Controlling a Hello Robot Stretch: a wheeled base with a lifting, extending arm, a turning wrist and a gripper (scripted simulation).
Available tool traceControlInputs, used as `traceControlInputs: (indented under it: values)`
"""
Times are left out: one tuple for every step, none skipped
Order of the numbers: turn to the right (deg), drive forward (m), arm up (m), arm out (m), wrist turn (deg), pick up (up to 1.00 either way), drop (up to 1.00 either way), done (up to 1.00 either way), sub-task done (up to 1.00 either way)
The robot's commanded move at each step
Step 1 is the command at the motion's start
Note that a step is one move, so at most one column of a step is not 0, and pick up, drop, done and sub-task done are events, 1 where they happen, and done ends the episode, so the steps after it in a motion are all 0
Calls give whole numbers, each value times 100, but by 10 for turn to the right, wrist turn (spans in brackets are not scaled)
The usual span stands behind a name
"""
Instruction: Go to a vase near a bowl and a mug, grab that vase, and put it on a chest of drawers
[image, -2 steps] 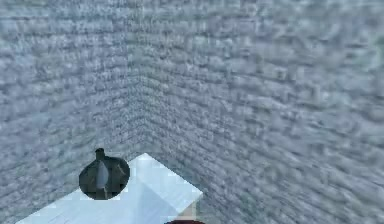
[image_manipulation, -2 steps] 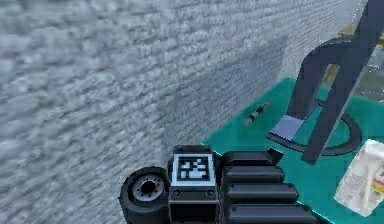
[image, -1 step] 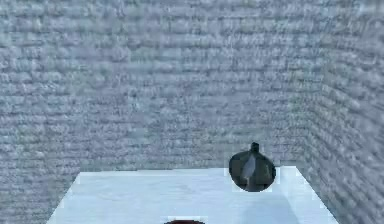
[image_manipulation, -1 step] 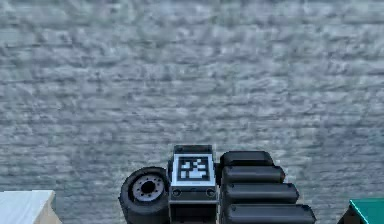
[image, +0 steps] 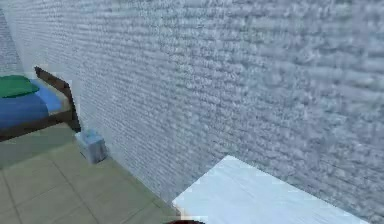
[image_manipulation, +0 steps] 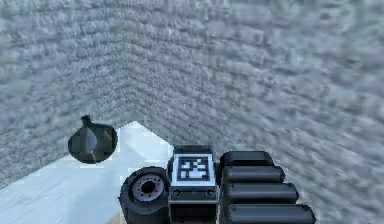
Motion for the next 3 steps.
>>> traceControlInputs:
  values:
    - [-450,0,0,0,0,0,0,0,0]
    - [-360,0,0,0,0,0,0,0,0]
    - [450,0,0,0,0,0,0,0,0]
